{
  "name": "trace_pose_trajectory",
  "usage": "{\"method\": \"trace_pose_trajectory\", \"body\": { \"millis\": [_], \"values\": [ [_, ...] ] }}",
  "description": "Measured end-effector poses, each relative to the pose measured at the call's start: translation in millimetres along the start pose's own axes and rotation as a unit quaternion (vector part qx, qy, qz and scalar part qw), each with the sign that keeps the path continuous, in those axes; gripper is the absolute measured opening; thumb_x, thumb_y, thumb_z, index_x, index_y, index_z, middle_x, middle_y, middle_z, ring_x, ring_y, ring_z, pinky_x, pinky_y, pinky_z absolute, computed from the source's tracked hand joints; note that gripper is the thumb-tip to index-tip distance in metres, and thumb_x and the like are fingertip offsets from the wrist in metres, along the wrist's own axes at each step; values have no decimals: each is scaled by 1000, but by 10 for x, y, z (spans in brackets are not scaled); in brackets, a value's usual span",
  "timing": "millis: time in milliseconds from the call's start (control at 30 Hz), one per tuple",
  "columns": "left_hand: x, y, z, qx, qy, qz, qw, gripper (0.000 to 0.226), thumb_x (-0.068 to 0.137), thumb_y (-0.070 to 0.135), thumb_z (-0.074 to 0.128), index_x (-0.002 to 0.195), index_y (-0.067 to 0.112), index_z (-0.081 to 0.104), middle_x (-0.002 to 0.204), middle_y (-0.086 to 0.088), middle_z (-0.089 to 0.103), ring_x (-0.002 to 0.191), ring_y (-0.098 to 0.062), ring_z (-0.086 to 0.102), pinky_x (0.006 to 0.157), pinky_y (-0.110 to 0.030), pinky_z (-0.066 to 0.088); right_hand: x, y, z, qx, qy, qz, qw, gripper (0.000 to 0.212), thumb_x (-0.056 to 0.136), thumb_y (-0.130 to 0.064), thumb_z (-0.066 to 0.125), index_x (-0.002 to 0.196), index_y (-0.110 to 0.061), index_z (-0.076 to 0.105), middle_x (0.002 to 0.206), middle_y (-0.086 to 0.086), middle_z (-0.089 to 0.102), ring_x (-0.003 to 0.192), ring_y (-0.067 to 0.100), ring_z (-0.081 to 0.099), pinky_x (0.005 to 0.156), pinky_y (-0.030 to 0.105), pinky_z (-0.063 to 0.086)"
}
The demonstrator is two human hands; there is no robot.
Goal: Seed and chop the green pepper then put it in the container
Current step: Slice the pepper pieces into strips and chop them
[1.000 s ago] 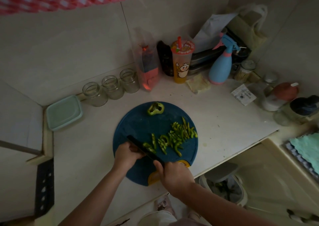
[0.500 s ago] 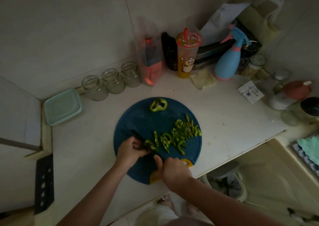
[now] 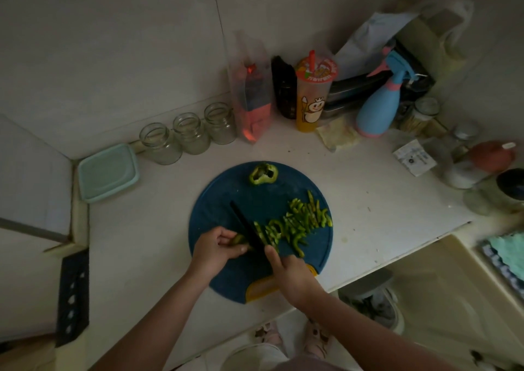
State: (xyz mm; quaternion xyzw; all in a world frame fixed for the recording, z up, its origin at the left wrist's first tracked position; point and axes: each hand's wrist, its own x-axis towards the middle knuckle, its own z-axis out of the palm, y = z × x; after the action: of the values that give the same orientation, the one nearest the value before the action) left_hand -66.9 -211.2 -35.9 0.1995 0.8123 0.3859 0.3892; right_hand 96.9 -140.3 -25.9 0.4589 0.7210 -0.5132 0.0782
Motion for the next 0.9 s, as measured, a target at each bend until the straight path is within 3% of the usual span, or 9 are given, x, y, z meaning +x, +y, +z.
{"method": "trace_pose_trajectory", "body": {
  "millis": [67, 167, 333, 433, 533, 667, 800, 900],
  "values": [
    [-12, 10, 5, -3, 2, -3, 1000, 30, 68, 0, 80, 85, 13, 59, 80, -1, 62, 76, -18, 62, 65, -18, 52, -42, 35, -12, -26, -2, -22, 999, 54, 95, -59, 27, 59, -21, 39, 59, -1, 44, 55, 11, 41, 55, 22, 36],
    [-1, 18, 25, -19, 3, -17, 1000, 29, 68, -4, 78, 85, 9, 58, 78, -4, 62, 69, -16, 61, 56, -15, 53, -74, 47, 20, -54, 13, -54, 997, 60, 93, -61, 27, 55, -16, 37, 58, 5, 46, 62, 22, 50, 70, 39, 45],
    [51, -20, 30, -6, 18, -36, 999, 31, 65, -8, 78, 92, -5, 64, 81, -14, 67, 71, -19, 63, 52, -9, 50, -127, 99, 40, -100, 16, -92, 991, 62, 93, -61, 22, 56, -15, 39, 62, 9, 50, 74, 30, 58, 72, 41, 45],
    [56, -15, 30, -6, 10, -37, 999, 25, 65, -9, 77, 87, -2, 68, 79, -12, 69, 74, -22, 65, 59, -15, 53, -158, 111, 44, -108, 9, -97, 989, 59, 95, -58, 21, 58, -16, 38, 60, 7, 46, 77, 33, 57, 71, 40, 43],
    [44, 16, 40, 10, 15, -38, 999, 24, 63, -8, 78, 71, 13, 67, 72, -2, 68, 73, -20, 65, 69, -26, 54, -163, 122, 59, -124, 22, -98, 987, 57, 96, -58, 22, 58, -18, 36, 70, 14, 54, 81, 34, 59, 70, 39, 41],
    [56, 17, 28, 16, 27, -61, 998, 27, 62, -4, 80, 68, 17, 66, 74, -5, 68, 80, -23, 66, 83, -37, 54, -160, 128, 85, -153, 33, -109, 982, 57, 95, -59, 20, 58, -20, 36, 81, 17, 64, 82, 34, 60, 65, 35, 37],
    [54, 11, 26, -29, 29, -88, 995, 25, 63, -5, 80, 72, 13, 65, 83, -15, 71, 82, -30, 69, 83, -45, 56, -174, 104, 80, -185, 34, -115, 975, 54, 96, -58, 19, 59, -21, 34, 87, 17, 65, 85, 32, 61, 64, 33, 35],
    [60, 12, 34, -45, 32, -102, 993, 23, 65, -8, 78, 75, 8, 65, 80, -16, 70, 77, -29, 70, 79, -43, 58, -176, 78, 65, -189, 27, -109, 975, 55, 96, -58, 20, 59, -21, 34, 90, 17, 65, 87, 32, 61, 65, 33, 35]
  ]
}}
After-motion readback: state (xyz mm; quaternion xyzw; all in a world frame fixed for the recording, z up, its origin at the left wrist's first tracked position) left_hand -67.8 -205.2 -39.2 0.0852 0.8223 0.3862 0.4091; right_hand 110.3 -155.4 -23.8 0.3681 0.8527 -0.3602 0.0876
